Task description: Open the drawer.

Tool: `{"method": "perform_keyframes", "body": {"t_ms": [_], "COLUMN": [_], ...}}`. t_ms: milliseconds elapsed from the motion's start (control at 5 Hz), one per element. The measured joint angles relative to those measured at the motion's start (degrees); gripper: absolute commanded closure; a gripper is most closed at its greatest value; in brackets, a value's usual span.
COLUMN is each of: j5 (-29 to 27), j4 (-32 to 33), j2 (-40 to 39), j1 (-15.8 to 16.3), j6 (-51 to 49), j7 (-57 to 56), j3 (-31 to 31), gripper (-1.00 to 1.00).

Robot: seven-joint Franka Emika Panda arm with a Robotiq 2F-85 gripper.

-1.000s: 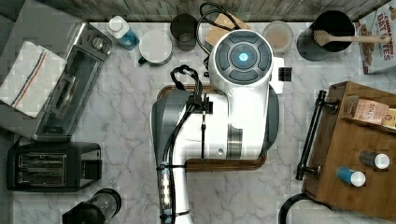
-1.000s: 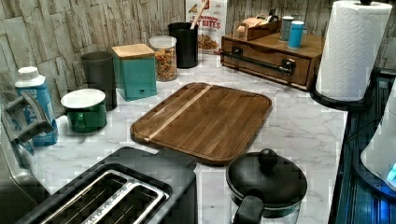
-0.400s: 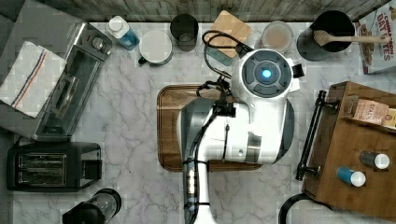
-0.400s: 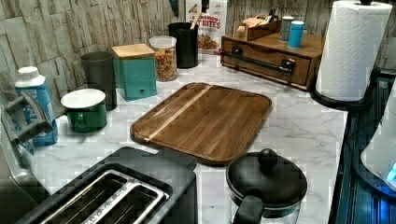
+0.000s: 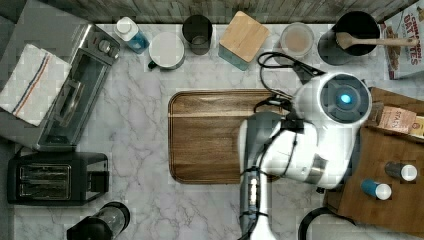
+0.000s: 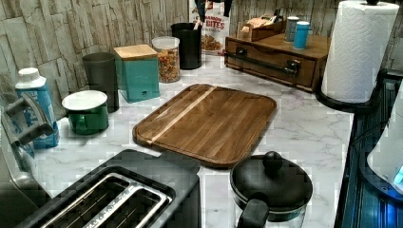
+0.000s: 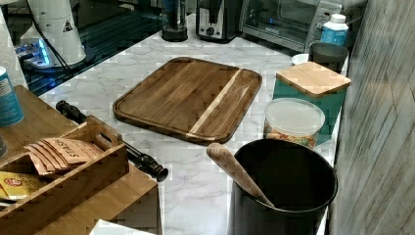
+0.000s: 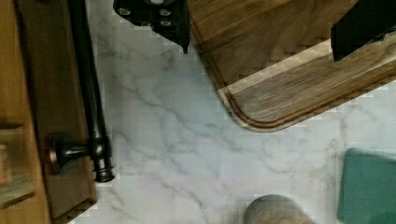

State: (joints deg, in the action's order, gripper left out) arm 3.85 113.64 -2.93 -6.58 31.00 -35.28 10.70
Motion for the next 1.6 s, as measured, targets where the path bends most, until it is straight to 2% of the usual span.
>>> {"method": "perform_keyframes", "body": {"t_ms": [400, 600, 800, 1000, 1600], "j5": [0.2, 2.2, 2.4, 5.2, 7.4], "j4": [1.8, 2.1, 2.0, 1.6, 1.6], "j2": [-0.1, -0.3, -1.4, -4.0, -13.5], "j1": [-7.3, -9.0, -9.2, -9.0, -8.4], "j6": [2.2, 2.2, 4.0, 6.7, 7.4], "j7": [-3.1, -4.2, -5.6, -6.3, -6.6], "j3": [2.6, 3.3, 3.2, 2.4, 2.3], "gripper": [-1.0, -1.0, -1.0, -1.0, -1.0]}}
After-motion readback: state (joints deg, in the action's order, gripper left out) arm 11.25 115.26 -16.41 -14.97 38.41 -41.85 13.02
